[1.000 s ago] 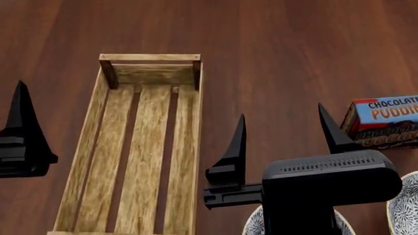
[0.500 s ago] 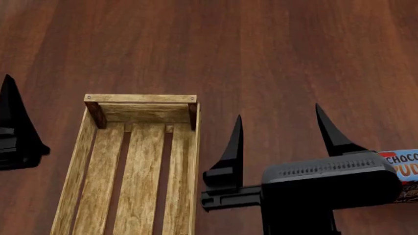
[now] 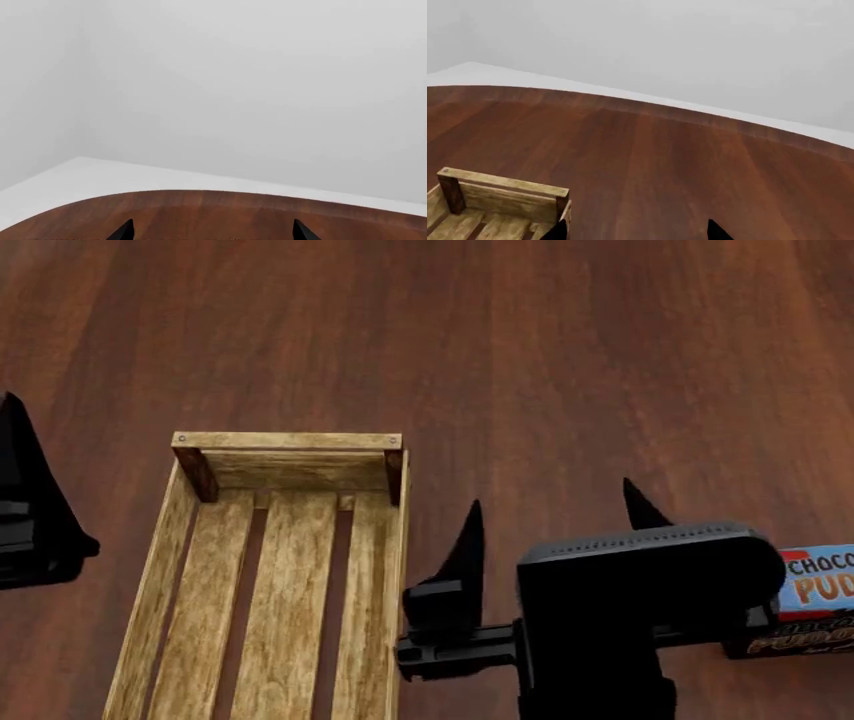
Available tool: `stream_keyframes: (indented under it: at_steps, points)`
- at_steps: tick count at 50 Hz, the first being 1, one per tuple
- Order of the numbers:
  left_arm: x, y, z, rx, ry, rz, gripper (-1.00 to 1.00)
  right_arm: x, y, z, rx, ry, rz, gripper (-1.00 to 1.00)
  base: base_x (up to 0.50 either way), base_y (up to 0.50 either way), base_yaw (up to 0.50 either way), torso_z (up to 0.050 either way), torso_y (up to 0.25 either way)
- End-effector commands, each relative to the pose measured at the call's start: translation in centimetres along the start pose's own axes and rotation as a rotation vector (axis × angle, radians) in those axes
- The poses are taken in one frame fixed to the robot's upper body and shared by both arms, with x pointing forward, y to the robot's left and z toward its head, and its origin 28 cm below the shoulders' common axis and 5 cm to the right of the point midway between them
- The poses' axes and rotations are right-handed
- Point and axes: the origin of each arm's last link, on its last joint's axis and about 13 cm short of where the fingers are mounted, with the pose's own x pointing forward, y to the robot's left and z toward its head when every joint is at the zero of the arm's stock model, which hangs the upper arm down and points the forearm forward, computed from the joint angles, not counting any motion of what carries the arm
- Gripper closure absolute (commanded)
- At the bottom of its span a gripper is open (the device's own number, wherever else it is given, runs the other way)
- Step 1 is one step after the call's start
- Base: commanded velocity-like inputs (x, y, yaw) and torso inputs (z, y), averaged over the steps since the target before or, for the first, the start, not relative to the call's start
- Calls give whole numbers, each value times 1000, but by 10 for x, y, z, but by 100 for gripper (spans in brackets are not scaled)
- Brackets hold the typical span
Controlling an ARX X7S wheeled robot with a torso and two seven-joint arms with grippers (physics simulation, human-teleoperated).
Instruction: Stack the left bowl on the right bowl and place them in the tray.
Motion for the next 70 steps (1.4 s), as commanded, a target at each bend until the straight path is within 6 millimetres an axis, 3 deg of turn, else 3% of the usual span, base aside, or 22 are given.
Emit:
stream_keyframes:
  at_steps: [1,3,6,8,11,13,22,46,70]
  points:
    - [-1,1,1,4,17,-12,-100,-12,5,9,44,137,-5,-100,0,0,0,0,0]
    - [-2,0,0,9,21,-20,-100,-13,6,5,47,171,-2,-100,0,0,0,0,0]
    - [-2,1,1,11,19,-22,-100,-2,-15,9,25,228,-216,-100,0,0,0,0,0]
    - [-1,2,1,11,19,-19,-100,-4,-6,14,9,247,-227,-100,0,0,0,0,0]
    - [-1,2,0,12,19,-22,-100,-25,8,20,-2,282,-194,-100,0,0,0,0,0]
    - [-1,2,0,12,19,-22,-100,-42,11,25,41,299,28,-100,0,0,0,0,0]
    - [-2,3,3,15,18,-12,-100,-64,23,-3,116,401,64,-100,0,0,0,0,0]
    - [-4,4,7,22,14,-6,-100,-80,35,-52,170,594,108,-100,0,0,0,0,0]
    - [-4,4,4,32,16,-5,-100,-89,37,-77,189,684,74,-100,0,0,0,0,0]
